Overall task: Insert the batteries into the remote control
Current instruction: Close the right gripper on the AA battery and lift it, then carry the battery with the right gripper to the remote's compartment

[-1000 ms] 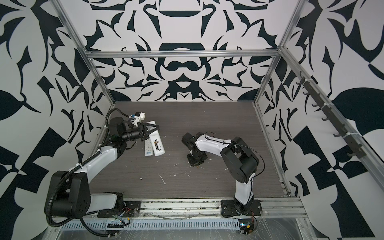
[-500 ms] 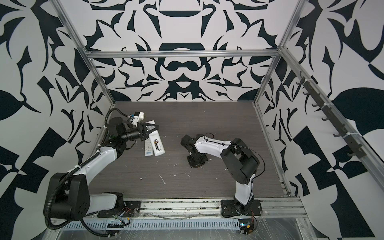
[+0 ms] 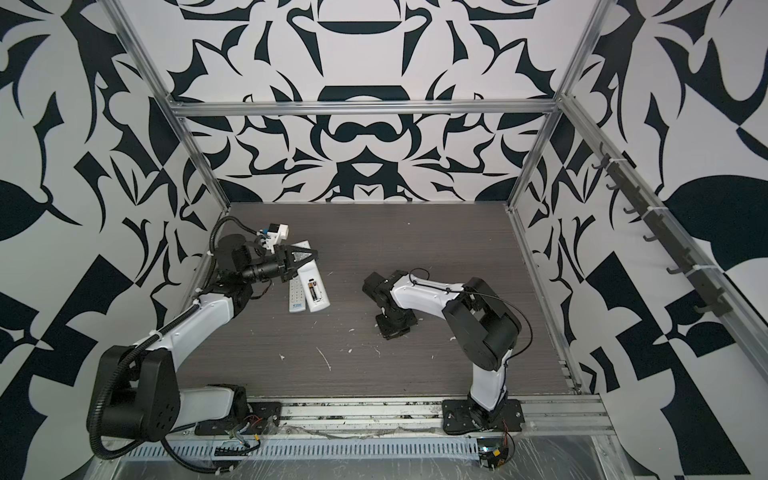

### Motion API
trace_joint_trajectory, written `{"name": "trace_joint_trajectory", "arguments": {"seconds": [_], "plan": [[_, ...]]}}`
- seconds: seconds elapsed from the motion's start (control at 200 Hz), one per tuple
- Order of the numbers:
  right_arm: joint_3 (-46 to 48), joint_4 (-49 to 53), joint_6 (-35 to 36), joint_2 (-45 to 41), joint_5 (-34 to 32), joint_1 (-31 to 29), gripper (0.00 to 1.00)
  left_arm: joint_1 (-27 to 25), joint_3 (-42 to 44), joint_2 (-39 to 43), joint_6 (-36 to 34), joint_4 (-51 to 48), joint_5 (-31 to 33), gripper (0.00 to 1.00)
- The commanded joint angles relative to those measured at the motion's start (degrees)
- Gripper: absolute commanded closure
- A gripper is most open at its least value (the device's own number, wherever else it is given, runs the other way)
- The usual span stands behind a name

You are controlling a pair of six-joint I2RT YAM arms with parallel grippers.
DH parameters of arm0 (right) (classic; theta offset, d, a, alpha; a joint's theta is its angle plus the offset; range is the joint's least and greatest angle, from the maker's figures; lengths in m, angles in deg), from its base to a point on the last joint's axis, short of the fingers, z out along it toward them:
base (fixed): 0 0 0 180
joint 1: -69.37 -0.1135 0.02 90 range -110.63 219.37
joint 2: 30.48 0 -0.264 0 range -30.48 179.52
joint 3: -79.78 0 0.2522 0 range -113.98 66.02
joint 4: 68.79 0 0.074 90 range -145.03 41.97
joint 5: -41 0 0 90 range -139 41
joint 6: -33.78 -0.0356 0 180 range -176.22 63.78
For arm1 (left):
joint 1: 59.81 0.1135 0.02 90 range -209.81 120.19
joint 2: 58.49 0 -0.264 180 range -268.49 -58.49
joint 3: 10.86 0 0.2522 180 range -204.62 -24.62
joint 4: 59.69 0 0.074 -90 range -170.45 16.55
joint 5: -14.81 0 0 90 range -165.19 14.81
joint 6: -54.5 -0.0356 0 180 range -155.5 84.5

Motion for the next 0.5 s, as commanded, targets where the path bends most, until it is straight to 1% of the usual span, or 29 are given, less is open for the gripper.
{"name": "trace_joint_trajectory", "arguments": {"seconds": [0.0, 0.095, 0.21, 0.29, 0.495], "plan": [[1.6, -2.5, 1.2, -3.1, -1.3, -1.1, 1.00, 0.2, 0.2, 1.5, -0.3, 0.8, 0.0, 1.00], [2.0, -4.7, 1.4, -7.7, -2.1, -2.3, 1.00, 0.3, 0.5, 1.5, -0.5, 0.7, 0.3, 1.00], [-0.7, -3.6, 1.3, -12.7, -3.0, -3.7, 1.00, 0.2, 0.5, 1.5, -0.9, 0.7, 0.9, 1.00], [-4.2, -0.2, 0.0, -15.0, -2.5, -4.4, 1.00, 0.3, -0.1, 1.2, -1.8, 0.0, 1.8, 1.00], [-16.7, 13.2, -3.4, -17.7, 0.9, -6.0, 1.00, 0.3, -1.5, -0.8, -6.8, -3.5, 6.8, 1.00]]}}
